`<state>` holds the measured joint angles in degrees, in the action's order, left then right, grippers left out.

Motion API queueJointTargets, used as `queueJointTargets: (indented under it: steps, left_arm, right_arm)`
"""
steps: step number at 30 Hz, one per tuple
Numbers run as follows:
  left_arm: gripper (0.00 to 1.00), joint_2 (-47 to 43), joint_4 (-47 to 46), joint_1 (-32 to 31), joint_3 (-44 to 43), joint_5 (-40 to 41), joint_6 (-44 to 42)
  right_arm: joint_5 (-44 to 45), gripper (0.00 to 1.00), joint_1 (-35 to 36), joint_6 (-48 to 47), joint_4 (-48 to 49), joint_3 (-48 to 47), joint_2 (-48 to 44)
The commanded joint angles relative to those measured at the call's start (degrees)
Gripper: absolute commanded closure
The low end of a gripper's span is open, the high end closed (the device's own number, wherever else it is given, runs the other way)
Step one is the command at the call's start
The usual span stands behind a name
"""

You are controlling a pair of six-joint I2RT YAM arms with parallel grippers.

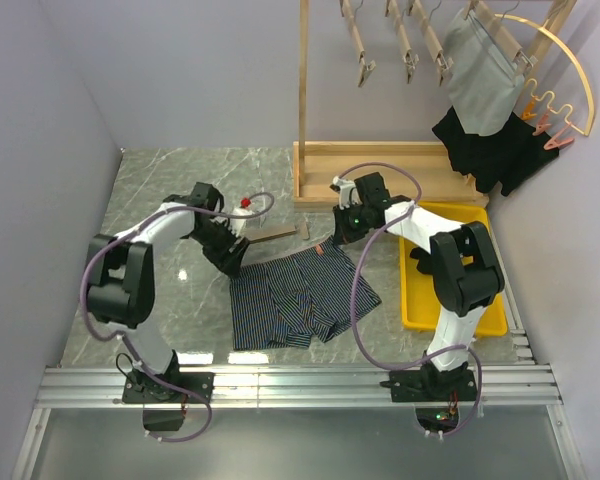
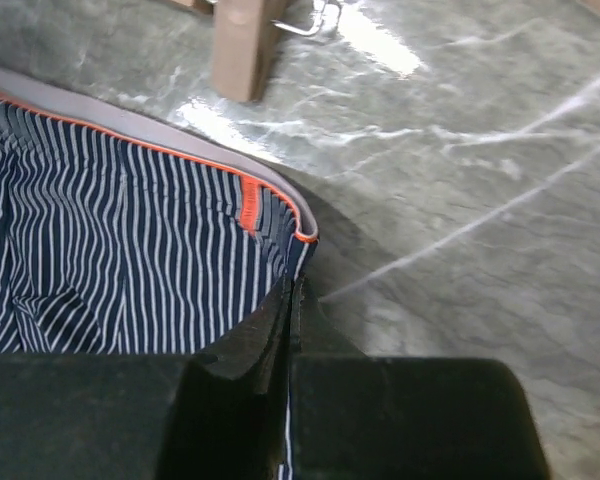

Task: Clip the underwear to the hanger
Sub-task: Flatten out the underwear at the center of the board, then open the clamp at the hanger.

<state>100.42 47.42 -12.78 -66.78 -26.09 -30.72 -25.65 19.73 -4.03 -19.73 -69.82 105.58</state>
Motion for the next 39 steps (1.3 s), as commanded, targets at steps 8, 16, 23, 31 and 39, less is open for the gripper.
queueJointTargets:
  steps: [8, 16, 23, 31, 39]
  left_arm:
    - [0.3, -4.9, -18.3, -3.4, -12.2, -10.7, 6.7]
    - [0.32, 6.7, -22.8, -5.1, -20.2, -11.7, 9.5]
    - [0.31, 10.7, -27.4, -5.8, -20.9, -16.0, 9.7]
    - [0.3, 20.5, -25.0, -8.9, -30.0, -16.2, 11.2]
    - [0.28, 26.1, -23.2, -11.0, -34.5, -13.2, 10.7]
  right_arm:
    - [4.4, 0.81, 1.0, 0.3, -2.4, -3.7, 0.0]
    - [6.0, 0.52, 0.8, 0.5, -2.0, -3.2, -4.9]
    - [-3.5, 0.59, 0.9, 7.1, 4.3, -4.3, -4.6]
    - [-4.7, 0.62, 0.8, 11.2, 7.3, -5.4, -2.7]
    - [-5.7, 0.62, -0.7, 10.7, 6.9, -6.6, -1.4]
